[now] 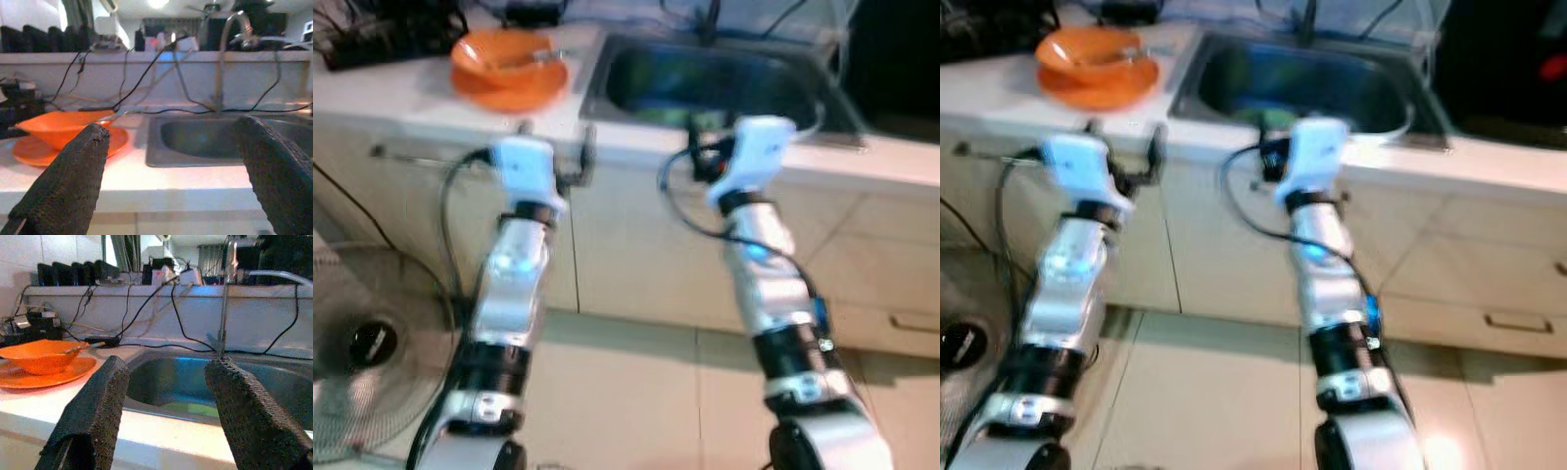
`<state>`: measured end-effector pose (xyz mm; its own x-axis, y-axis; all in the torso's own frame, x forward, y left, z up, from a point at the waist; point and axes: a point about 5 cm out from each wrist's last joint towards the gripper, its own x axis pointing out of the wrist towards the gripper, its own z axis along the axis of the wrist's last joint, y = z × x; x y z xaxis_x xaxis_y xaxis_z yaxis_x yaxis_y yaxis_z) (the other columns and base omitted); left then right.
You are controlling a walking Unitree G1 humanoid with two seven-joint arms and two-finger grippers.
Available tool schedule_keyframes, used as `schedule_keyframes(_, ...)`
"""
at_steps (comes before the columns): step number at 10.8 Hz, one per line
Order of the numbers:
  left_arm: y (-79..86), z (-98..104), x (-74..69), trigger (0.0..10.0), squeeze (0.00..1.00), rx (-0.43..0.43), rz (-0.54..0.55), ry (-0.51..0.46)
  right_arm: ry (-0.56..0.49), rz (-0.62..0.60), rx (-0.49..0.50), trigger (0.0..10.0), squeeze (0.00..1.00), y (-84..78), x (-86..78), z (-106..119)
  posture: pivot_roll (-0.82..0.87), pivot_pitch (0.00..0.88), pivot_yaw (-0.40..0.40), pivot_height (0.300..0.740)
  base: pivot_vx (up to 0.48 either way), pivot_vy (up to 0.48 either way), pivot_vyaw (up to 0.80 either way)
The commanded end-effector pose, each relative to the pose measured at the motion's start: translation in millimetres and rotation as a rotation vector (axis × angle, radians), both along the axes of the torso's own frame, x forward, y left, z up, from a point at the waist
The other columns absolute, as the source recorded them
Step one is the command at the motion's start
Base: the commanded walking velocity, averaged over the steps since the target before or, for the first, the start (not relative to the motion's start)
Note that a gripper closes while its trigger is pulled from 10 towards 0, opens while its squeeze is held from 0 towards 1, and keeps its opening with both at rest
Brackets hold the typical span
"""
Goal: Kitchen organization
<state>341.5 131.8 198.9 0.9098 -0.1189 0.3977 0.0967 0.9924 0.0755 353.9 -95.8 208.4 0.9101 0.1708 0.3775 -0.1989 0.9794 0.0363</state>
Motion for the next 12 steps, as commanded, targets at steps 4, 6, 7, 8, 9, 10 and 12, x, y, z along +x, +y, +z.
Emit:
schedule_keyframes(4, 2.9, 4.0, 1.1, 10.0, 0.0, -0.001, 0.012, -0.008, -0.022, 0.022, 0.027, 10.0, 0.0, 4.3, -1.9, 6.1, 0.09, 0.065, -0.043, 0.74, 0.337, 0.0, 0.0)
schedule_keyframes(6, 2.0, 4.7, 1.4, 10.0, 0.0, 0.006, 0.007, -0.013, -0.017, 0.02, 0.027, 10.0, 0.0, 3.6, -1.5, 6.0, 0.09, 0.067, -0.043, 0.74, 0.345, 0.0, -0.4)
schedule_keyframes(7, 2.2, 4.7, 1.5, 10.0, 0.0, 0.007, 0.008, -0.014, -0.028, 0.023, 0.018, 10.0, 0.0, 4.2, -1.9, 6.8, 0.09, 0.066, -0.044, 0.74, 0.349, 0.0, 0.0)
schedule_keyframes(8, 1.9, 4.8, 1.5, 10.0, 0.0, 0.007, 0.008, -0.014, -0.033, 0.026, 0.012, 10.0, 0.0, 4.6, -2.2, 7.1, 0.09, 0.066, -0.044, 0.74, 0.345, 0.0, 0.0)
schedule_keyframes(9, 1.6, 4.9, 1.5, 10.0, 0.0, 0.008, 0.008, -0.015, -0.036, 0.028, 0.008, 10.0, 0.0, 5.0, -2.4, 7.2, 0.09, 0.062, -0.045, 0.74, 0.345, 0.0, 0.0)
schedule_keyframes(10, 1.2, 5.3, 1.4, 10.0, 0.0, 0.009, 0.007, -0.017, -0.039, 0.031, 0.007, 10.0, 0.0, 5.5, -2.7, 7.5, 0.09, 0.059, -0.046, 0.74, 0.341, 0.0, 0.0)
schedule_keyframes(12, 1.1, 6.3, 1.5, 10.0, 0.0, 0.011, 0.005, -0.021, -0.041, 0.034, 0.0, 10.0, 0.0, 6.5, -2.7, 8.3, 0.09, 0.061, -0.046, 0.74, 0.345, 0.0, 0.0)
